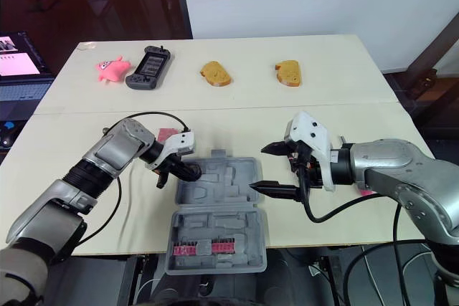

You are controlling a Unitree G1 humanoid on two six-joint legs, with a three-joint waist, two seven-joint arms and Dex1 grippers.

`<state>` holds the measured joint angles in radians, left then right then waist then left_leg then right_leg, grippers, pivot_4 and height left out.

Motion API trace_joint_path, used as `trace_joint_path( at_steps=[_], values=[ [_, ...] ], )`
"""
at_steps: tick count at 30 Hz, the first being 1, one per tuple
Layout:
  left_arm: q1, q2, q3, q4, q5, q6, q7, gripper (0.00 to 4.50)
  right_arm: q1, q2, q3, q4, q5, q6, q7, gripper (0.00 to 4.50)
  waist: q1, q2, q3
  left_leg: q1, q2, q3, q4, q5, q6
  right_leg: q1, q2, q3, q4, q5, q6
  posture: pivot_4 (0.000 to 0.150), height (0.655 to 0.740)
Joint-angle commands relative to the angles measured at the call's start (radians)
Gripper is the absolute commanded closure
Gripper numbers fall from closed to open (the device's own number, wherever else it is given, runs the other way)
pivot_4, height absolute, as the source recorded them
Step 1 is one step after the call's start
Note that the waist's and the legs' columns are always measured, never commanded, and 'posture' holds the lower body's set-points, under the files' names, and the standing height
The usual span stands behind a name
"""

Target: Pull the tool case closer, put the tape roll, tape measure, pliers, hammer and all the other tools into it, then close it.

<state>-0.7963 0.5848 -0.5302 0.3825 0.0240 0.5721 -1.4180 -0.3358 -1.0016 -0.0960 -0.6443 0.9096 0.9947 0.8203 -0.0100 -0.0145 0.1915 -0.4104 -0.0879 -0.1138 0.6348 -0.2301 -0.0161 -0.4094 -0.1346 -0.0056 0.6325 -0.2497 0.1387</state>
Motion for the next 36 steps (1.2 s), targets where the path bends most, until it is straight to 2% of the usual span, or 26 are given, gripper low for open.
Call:
trace_joint_path(
  at_steps=[1, 9, 21, 22, 24, 26, 32, 34, 36],
  values=[
    [-0.033, 0.001, 0.014, 0.024, 0.014, -0.018, 0.002, 4.41, -0.010, -0.012, -0.028, -0.024, 0.009, -0.008, 0.001, 0.00, 0.000, 0.000, 0.000, 0.000, 0.000, 0.000, 0.000, 0.000, 0.000, 0.000, 0.000, 0.000, 0.000, 0.000, 0.000, 0.150, 0.7400],
    [-0.066, -0.012, 0.005, 0.099, 0.043, -0.073, -0.004, 4.41, -0.021, -0.009, -0.020, -0.019, 0.008, -0.006, -0.001, 0.00, 0.000, 0.000, 0.000, 0.000, 0.000, 0.000, 0.000, 0.000, 0.000, 0.000, 0.000, 0.000, 0.000, 0.000, 0.000, 0.150, 0.7400],
    [-0.070, -0.036, 0.030, 0.100, 0.061, -0.081, 0.027, 4.41, -0.025, -0.010, -0.018, -0.017, 0.007, -0.003, -0.003, 0.00, 0.003, 0.000, 0.000, 0.000, 0.000, 0.000, 0.001, 0.000, 0.000, 0.001, 0.000, 0.000, 0.000, 0.000, 0.001, 0.150, 0.7400],
    [-0.075, -0.028, 0.035, 0.079, 0.060, -0.074, 0.023, 3.76, -0.027, -0.011, -0.015, -0.015, 0.004, -0.004, -0.001, 0.00, 0.003, 0.000, 0.000, 0.000, 0.000, 0.000, 0.002, 0.000, 0.000, 0.001, 0.000, 0.000, 0.000, 0.000, 0.001, 0.150, 0.7400],
    [-0.081, -0.016, 0.052, 0.023, 0.044, -0.036, 0.014, 3.00, -0.030, -0.011, -0.014, -0.011, 0.005, -0.004, 0.003, 0.00, 0.003, 0.000, 0.000, 0.000, 0.000, 0.000, 0.002, 0.000, 0.000, 0.001, 0.000, 0.000, 0.000, 0.001, 0.001, 0.150, 0.7400],
    [-0.086, 0.015, 0.075, -0.054, 0.029, 0.008, 0.005, 1.96, -0.034, -0.013, -0.013, -0.009, 0.004, -0.005, 0.008, 0.00, 0.000, 0.000, 0.000, 0.000, 0.000, 0.000, 0.002, 0.000, 0.000, 0.001, 0.000, 0.000, 0.000, 0.001, 0.001, 0.150, 0.7400],
    [-0.047, 0.126, 0.157, -0.261, -0.051, 0.156, -0.017, 1.96, -0.044, -0.020, -0.006, 0.005, -0.008, -0.010, 0.028, 0.00, -0.004, 0.000, 0.000, 0.000, 0.000, 0.000, 0.002, 0.000, 0.000, 0.000, 0.000, 0.000, 0.000, 0.001, 0.001, 0.150, 0.7400],
    [-0.004, 0.147, 0.214, -0.300, -0.091, 0.145, 0.004, 1.96, -0.055, -0.022, -0.001, 0.014, -0.015, -0.013, 0.037, 0.00, -0.004, 0.000, 0.000, 0.000, 0.000, 0.000, 0.002, 0.000, 0.000, 0.001, 0.000, 0.000, 0.000, 0.001, 0.001, 0.150, 0.7400],
    [0.096, 0.129, 0.300, -0.329, -0.145, 0.042, 0.050, 1.96, -0.074, -0.021, 0.011, 0.026, -0.023, -0.016, 0.046, 0.00, -0.004, 0.001, 0.000, 0.000, 0.000, 0.000, 0.002, 0.000, 0.000, 0.001, 0.000, 0.000, 0.000, 0.001, 0.001, 0.150, 0.7400]
  ],
)
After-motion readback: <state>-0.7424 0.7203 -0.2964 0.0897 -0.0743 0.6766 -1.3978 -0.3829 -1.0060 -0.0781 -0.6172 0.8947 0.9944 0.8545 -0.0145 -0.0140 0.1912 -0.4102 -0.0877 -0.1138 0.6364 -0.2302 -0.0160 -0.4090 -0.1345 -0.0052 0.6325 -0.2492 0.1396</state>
